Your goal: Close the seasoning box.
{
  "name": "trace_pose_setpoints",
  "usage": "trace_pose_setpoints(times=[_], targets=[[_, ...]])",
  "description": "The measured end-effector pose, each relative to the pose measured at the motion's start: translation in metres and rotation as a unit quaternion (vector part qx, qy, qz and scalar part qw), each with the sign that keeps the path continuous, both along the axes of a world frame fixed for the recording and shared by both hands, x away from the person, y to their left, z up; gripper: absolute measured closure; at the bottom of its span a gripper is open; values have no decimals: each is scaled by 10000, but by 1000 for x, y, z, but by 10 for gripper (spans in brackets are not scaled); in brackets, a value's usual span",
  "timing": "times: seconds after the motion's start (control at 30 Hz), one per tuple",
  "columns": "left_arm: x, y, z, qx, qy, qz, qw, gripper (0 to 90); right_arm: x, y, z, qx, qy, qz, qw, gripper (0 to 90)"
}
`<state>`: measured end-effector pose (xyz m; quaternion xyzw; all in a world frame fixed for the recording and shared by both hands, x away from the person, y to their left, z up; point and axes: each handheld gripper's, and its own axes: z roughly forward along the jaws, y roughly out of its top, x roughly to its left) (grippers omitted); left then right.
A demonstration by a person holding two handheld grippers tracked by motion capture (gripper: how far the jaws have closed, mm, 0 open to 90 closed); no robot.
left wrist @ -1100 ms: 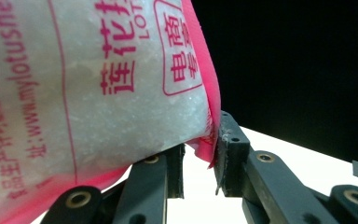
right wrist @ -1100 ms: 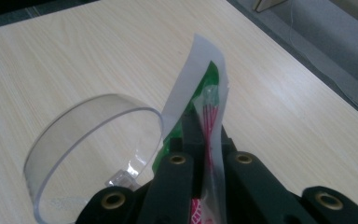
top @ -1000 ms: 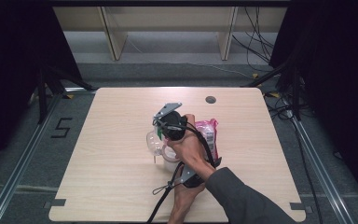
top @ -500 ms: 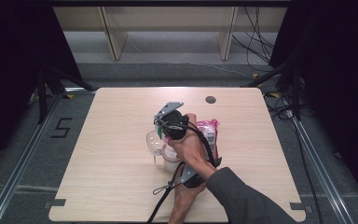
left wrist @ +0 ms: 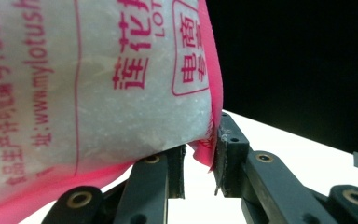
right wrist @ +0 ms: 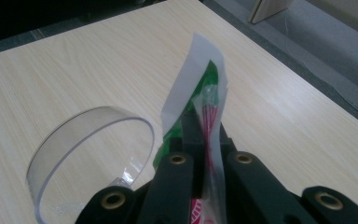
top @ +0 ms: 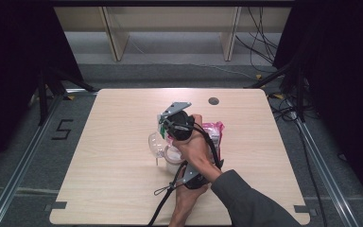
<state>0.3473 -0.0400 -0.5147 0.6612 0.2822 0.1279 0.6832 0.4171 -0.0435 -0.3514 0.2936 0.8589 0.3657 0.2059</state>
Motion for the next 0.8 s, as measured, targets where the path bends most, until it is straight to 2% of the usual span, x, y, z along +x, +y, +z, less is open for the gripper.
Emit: trace_pose_setpoints(times=[0.2,0.23,0.27,0.3,0.33,0.4,0.5,0.53,0.57,0.6,0.63,0.67,0.77,0.8], targets=[[-1,0,-1,43,93,87,9999,759,-1,-6,1,248,33,-74,9997,900],[-1,0,-1,107,103,60,9999,759,-1,-8,2,317,95,-93,9994,900],[-1,0,-1,142,104,63,9998,759,-1,-9,1,372,6,-105,9993,900],[0,0,-1,138,64,126,9998,759,-2,-11,3,346,111,-88,9993,900],[-1,1,-1,199,94,102,9997,759,0,-13,3,412,-15,-75,9991,900],[-1,2,0,205,166,63,9996,759,-2,-16,5,534,-3,-67,9985,900],[-1,4,1,247,154,62,9996,760,-3,-21,9,651,-84,-21,9978,900],[-1,4,1,287,119,80,9995,759,-4,-22,10,681,-34,-39,9977,900],[0,4,0,272,78,122,9995,759,-5,-22,9,789,-90,-88,9968,900],[2,8,0,502,-68,268,9984,758,-5,-25,11,751,-52,11,9972,900],[2,8,0,532,-44,308,9981,757,-6,-26,11,809,-61,-10,9967,900],[3,13,0,948,-119,306,9950,758,-7,-27,11,874,-60,-68,9961,900],[3,14,-2,1021,-47,327,9942,756,-6,-34,11,997,-84,-50,9950,900],[3,14,-2,1048,-39,328,9939,755,-6,-36,12,1057,-25,-107,9943,900]])
